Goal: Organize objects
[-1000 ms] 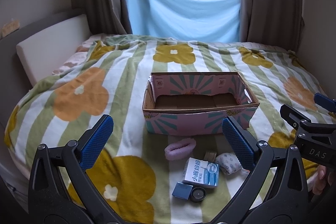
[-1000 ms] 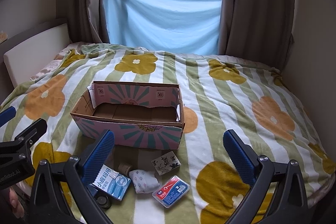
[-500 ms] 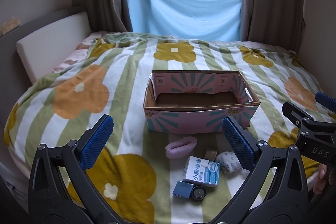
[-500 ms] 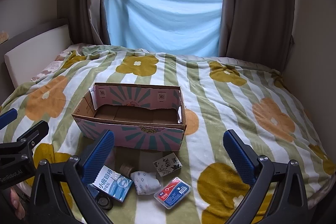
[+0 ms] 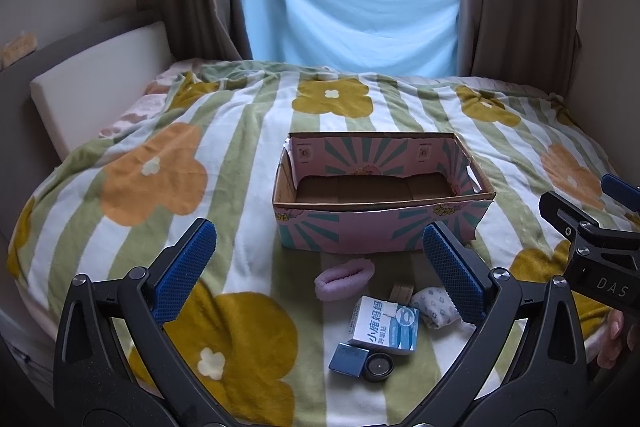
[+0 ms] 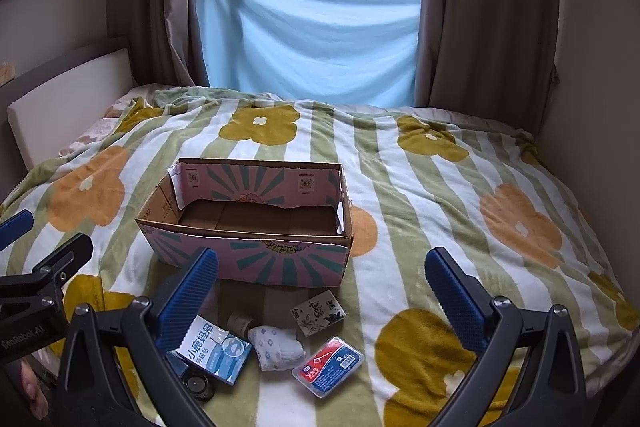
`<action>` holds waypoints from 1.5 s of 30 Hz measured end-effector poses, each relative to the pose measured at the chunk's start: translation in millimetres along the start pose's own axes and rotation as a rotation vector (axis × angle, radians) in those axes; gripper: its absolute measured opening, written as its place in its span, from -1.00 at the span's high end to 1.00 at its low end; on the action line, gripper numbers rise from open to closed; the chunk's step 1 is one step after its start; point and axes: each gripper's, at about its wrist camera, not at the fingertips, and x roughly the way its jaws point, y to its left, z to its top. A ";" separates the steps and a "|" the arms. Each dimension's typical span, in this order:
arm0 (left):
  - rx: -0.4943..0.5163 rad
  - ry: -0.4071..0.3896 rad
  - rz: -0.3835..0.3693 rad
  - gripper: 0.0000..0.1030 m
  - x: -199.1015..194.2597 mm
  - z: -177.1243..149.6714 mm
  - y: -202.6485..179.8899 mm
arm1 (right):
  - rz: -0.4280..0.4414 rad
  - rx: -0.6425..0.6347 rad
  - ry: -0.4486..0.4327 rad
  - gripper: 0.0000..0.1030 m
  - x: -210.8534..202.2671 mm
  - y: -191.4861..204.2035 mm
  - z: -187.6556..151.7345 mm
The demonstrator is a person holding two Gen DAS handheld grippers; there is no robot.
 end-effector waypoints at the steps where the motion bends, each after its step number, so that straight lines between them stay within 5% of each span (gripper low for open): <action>1: 0.001 0.001 0.001 -0.99 0.3 -0.2 0.1 | -0.002 0.000 0.000 -0.99 0.0 0.1 -0.2; 27: 0.004 0.018 0.001 -0.99 1.7 -2.8 0.3 | -0.001 0.005 0.006 -0.99 1.0 -1.4 -5.1; 34: 0.074 0.016 -0.010 -0.99 6.4 -10.5 -6.8 | -0.008 0.018 0.032 -0.99 7.3 -15.8 -18.9; 41: 0.193 0.118 -0.084 -0.99 31.4 -47.4 -33.8 | 0.008 -0.020 0.089 -0.99 27.5 -29.6 -44.4; 45: 0.240 0.202 -0.137 -0.99 52.7 -74.8 -51.9 | 0.117 -0.104 0.118 -0.99 43.0 -34.1 -72.8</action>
